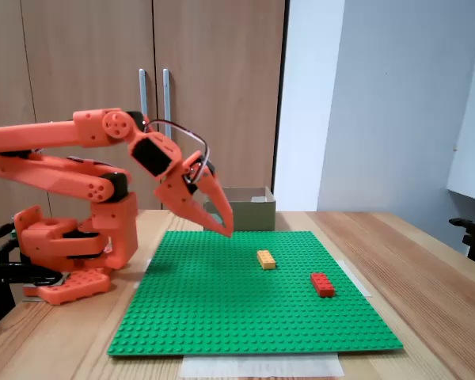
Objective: Pick the red lego block and put it in the box.
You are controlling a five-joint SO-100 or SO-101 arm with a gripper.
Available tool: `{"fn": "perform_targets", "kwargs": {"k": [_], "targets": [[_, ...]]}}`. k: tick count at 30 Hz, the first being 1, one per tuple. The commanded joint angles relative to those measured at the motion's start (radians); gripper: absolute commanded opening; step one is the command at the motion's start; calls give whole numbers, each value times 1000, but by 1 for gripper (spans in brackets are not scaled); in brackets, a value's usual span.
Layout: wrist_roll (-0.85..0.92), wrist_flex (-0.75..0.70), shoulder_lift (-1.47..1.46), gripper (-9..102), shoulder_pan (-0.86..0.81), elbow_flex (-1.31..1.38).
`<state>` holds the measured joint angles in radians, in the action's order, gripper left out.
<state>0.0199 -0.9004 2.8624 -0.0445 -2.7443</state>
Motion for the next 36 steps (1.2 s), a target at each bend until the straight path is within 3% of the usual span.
{"fn": "perform_targets", "kwargs": {"k": [1, 9, 14, 20, 24, 36], "targets": [[-8, -9, -120, -1, -5, 163], [-9, -91, -407, -1, -51, 419], [-100, -137, -506, -1, -121, 497], [8, -290, -612, -1, -107, 597], [-77, -287, -681, -1, -129, 620], [-64, -336, -1028, 6, -195, 902]]}}
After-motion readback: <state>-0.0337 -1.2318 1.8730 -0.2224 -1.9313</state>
